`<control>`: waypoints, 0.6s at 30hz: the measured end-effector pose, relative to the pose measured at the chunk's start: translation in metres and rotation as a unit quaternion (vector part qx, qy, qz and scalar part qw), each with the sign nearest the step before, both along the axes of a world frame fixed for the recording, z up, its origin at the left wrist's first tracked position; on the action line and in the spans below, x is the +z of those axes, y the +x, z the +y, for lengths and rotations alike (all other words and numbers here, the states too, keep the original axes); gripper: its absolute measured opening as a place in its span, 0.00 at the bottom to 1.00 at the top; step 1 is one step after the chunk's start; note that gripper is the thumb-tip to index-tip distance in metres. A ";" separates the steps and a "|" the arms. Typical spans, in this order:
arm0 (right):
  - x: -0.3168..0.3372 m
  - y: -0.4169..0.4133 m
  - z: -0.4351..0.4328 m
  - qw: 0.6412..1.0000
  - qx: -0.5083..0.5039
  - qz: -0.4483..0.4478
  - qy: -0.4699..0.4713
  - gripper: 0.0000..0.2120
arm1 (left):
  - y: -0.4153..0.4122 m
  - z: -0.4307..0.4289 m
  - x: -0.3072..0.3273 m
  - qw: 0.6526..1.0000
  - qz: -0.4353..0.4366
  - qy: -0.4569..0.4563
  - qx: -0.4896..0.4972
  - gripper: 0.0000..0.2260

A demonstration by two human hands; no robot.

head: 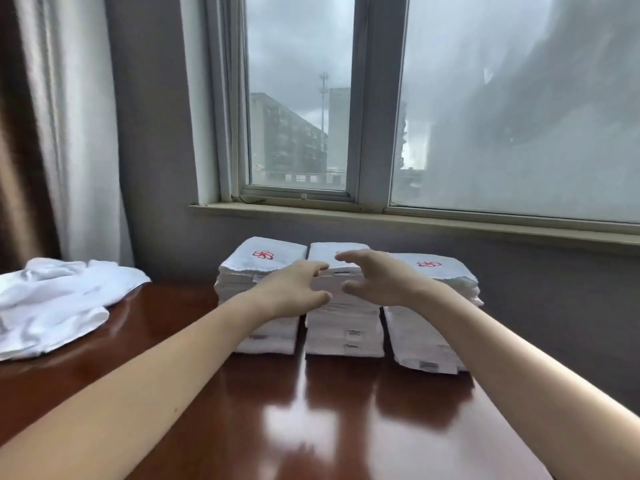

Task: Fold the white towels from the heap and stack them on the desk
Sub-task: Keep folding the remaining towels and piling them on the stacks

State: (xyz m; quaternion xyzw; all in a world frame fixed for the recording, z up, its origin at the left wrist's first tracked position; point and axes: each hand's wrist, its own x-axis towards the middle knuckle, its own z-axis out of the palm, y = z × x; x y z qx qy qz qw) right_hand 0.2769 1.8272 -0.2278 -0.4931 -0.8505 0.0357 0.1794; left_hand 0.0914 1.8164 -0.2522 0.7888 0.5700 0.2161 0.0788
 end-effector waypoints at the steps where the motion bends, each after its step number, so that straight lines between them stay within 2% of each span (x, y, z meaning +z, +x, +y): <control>1: -0.001 -0.015 -0.002 0.999 0.016 -0.028 0.005 0.28 | -0.014 -0.008 -0.001 1.000 0.008 -0.007 0.017 0.30; 7: -0.014 -0.105 -0.016 0.991 0.108 -0.075 0.013 0.28 | -0.102 -0.061 -0.016 0.989 0.037 -0.032 0.139 0.31; 14: -0.034 -0.230 -0.032 0.968 0.231 -0.101 0.018 0.29 | -0.213 -0.134 -0.035 0.958 -0.011 -0.033 0.285 0.31; 18: -0.040 -0.297 -0.037 0.956 0.277 -0.099 0.007 0.23 | -0.266 -0.166 -0.043 0.939 -0.038 -0.030 0.340 0.28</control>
